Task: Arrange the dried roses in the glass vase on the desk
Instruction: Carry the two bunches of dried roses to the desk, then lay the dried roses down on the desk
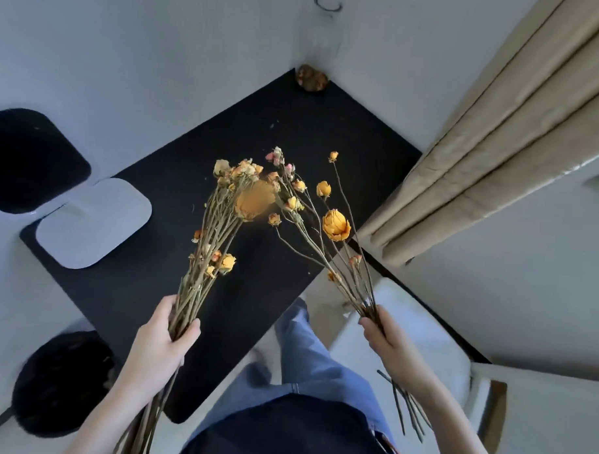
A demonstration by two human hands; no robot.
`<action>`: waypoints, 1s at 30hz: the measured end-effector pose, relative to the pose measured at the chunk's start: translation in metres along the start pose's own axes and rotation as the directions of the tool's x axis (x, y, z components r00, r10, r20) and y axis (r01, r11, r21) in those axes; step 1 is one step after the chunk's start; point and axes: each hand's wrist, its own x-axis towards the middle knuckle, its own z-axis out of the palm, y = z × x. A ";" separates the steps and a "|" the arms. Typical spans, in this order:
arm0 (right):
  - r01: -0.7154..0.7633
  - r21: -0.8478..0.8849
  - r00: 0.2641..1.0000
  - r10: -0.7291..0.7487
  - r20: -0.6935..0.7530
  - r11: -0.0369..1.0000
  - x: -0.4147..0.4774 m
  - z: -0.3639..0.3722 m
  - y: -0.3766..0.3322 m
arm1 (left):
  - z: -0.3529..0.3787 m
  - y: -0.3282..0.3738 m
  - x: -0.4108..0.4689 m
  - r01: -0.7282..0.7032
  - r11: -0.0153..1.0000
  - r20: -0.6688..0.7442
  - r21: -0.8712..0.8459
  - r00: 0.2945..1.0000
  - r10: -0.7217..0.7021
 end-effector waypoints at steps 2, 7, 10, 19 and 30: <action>0.024 -0.007 0.999 -0.024 0.036 1.000 0.024 -0.008 -0.012 | 0.001 0.004 0.011 0.027 1.000 -0.043 -0.015 0.999 -0.028; 0.096 -0.131 0.989 -0.080 0.123 0.987 0.092 -0.035 -0.043 | 0.011 0.023 0.045 0.085 0.994 -0.156 -0.063 0.983 -0.094; 0.126 -0.155 0.968 -0.087 0.235 0.980 0.143 -0.060 -0.062 | 0.030 0.047 0.070 0.120 0.986 -0.225 -0.113 0.964 -0.143; 0.258 -0.093 0.875 -0.192 0.444 0.962 0.283 -0.131 -0.105 | 0.109 0.144 0.162 0.149 0.942 -0.354 -0.302 0.900 -0.256; 0.213 -0.080 0.814 -0.131 0.566 0.974 0.369 -0.115 -0.124 | 0.196 0.216 0.294 0.068 0.774 -0.423 -0.629 0.806 -0.414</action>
